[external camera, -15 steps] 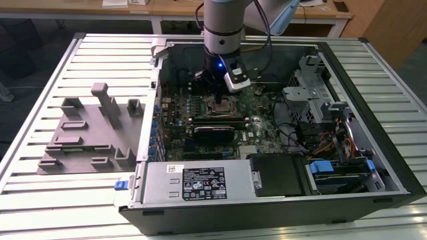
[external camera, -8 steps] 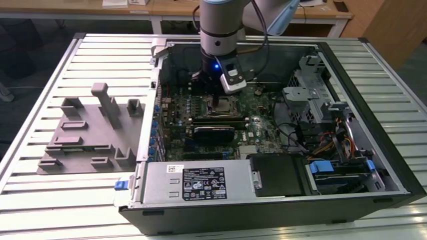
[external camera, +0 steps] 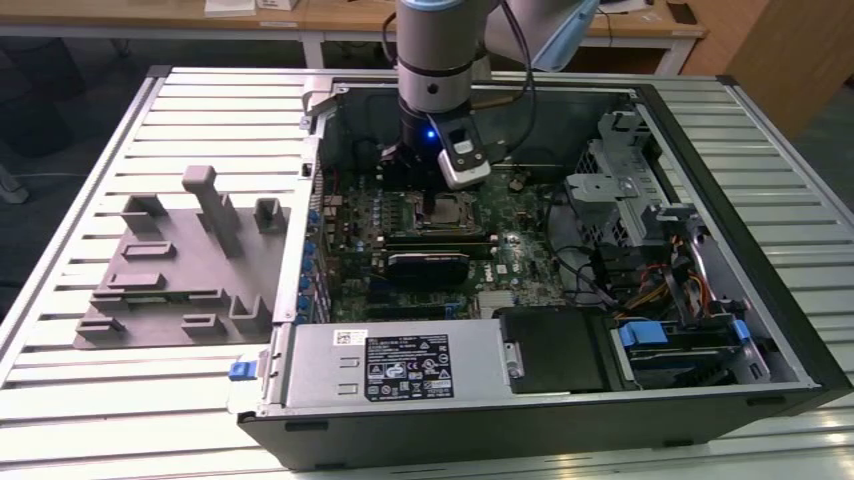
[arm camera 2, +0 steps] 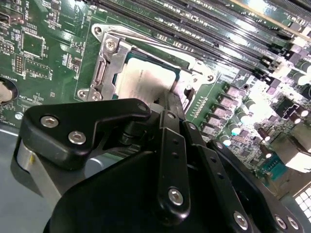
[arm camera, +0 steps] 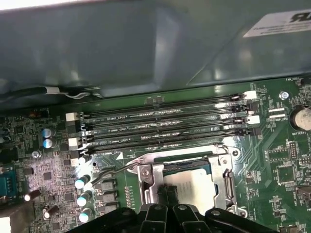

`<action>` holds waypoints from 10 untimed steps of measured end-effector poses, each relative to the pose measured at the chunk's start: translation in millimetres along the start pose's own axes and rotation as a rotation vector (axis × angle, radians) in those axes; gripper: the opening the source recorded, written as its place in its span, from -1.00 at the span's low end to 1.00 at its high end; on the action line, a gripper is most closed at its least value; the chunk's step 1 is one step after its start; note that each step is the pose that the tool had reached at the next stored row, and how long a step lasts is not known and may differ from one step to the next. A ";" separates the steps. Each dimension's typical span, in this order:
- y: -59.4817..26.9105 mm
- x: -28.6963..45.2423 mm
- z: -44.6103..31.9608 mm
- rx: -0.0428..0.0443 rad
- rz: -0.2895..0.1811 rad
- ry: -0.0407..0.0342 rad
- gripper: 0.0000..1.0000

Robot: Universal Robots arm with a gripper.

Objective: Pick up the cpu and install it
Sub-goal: 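Close the cpu cover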

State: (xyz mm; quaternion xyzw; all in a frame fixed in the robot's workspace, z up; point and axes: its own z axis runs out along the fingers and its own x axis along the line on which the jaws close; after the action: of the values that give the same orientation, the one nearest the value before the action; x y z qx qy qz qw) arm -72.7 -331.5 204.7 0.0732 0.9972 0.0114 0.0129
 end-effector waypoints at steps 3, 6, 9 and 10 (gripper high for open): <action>0.0 0.1 0.3 -0.0007 -0.027 0.0007 -0.79; 0.0 0.1 0.5 -0.0012 -0.045 0.0010 -0.79; 0.0 0.1 0.5 -0.0012 -0.045 0.0011 -0.79; 0.0 0.2 0.5 -0.0012 -0.045 0.0011 -0.79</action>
State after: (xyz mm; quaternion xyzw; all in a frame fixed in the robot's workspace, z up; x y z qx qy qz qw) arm -72.9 -331.5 204.2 0.0505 0.9986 0.0118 0.0127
